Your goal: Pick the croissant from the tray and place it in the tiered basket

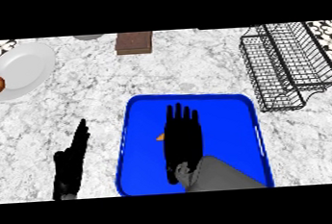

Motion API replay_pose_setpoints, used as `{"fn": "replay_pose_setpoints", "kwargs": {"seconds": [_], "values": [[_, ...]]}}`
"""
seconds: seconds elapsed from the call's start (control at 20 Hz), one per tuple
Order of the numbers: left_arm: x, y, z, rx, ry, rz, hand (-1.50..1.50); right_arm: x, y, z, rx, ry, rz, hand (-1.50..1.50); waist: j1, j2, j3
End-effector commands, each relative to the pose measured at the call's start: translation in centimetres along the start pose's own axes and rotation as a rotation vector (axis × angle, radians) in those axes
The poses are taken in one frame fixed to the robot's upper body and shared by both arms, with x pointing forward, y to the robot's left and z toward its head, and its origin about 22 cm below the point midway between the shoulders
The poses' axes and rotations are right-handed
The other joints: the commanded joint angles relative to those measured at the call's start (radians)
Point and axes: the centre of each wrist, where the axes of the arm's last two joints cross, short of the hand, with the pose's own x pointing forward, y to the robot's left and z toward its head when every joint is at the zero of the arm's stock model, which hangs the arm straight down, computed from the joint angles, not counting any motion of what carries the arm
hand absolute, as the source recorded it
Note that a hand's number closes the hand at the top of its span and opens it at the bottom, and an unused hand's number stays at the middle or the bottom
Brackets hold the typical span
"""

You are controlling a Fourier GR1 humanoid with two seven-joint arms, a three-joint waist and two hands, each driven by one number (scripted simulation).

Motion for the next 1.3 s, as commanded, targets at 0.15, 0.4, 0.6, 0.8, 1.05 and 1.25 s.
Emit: {"fn": "replay_pose_setpoints", "kwargs": {"seconds": [0.15,0.4,0.6,0.8,1.05,1.25], "values": [[-0.8,0.1,0.5,-0.013,0.012,0.003,0.0,0.6,0.4,-0.8,0.059,0.219,0.066,-1.5,-0.006,0.0,-0.001],[-0.9,0.3,-0.2,0.001,0.016,0.009,0.0,0.6,1.2,-1.3,0.116,0.246,0.065,-1.5,-0.006,0.001,-0.001],[-0.5,-0.6,0.6,-0.005,-0.001,-0.003,0.0,0.5,2.4,-2.1,0.121,0.244,0.065,-1.5,0.001,0.002,0.0],[0.3,0.9,-0.4,0.016,0.002,-0.003,0.0,-0.7,4.0,-3.1,0.163,0.25,0.048,-1.5,-0.006,0.002,0.0],[-0.3,1.3,-0.3,0.005,0.02,0.008,0.0,0.5,1.1,-2.9,0.124,0.231,0.049,1.5,-0.001,0.002,0.0],[0.5,0.4,0.2,0.01,0.005,-0.013,0.0,-0.6,5.3,-2.3,0.112,0.16,0.028,1.5,-0.005,0.002,0.0]]}}
